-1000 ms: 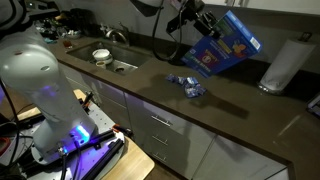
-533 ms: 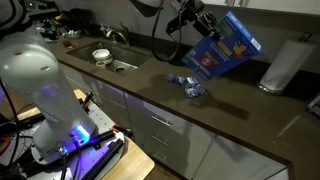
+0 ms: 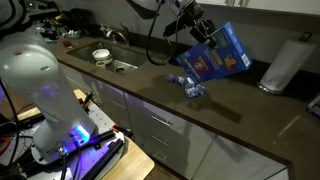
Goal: Put the contents of the box on the counter
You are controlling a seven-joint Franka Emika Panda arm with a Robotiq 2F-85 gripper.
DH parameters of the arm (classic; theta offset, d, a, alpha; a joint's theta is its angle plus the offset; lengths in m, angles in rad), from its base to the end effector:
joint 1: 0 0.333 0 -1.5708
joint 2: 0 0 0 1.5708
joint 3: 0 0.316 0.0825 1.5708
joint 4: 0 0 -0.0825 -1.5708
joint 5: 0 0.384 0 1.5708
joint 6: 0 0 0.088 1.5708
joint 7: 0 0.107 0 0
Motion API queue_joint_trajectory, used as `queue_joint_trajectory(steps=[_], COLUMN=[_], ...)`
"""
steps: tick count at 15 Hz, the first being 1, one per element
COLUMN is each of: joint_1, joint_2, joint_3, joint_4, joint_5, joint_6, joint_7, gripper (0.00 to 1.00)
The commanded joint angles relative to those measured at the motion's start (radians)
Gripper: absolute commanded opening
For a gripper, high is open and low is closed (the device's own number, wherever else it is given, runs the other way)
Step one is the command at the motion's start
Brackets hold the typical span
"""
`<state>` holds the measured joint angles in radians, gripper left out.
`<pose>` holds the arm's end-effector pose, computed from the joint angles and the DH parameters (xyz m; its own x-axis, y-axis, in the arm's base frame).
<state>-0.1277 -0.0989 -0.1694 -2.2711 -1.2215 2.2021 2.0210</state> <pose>0.4858 -0.1837 0.4194 -0.0301 -0.5796 0.8144 -0.9949 -0.0613 -0.0804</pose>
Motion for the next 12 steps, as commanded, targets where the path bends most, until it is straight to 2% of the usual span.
queue_joint_trajectory(steps=[1,5,8,12], joint_1=[-0.021,-0.042,-0.065,-0.089], joint_2=[0.019,0.072,0.122,0.197], joint_3=[-0.017,-0.048,-0.066,-0.082], joint_4=[0.007,0.027,0.046,0.096], joint_5=[0.097,0.260,0.380,0.497], joint_6=[0.043,0.121,0.189,0.231], joint_7=[-0.027,-0.063,-0.098,-0.123], gripper=[0.59,0.61,0.56,0.57])
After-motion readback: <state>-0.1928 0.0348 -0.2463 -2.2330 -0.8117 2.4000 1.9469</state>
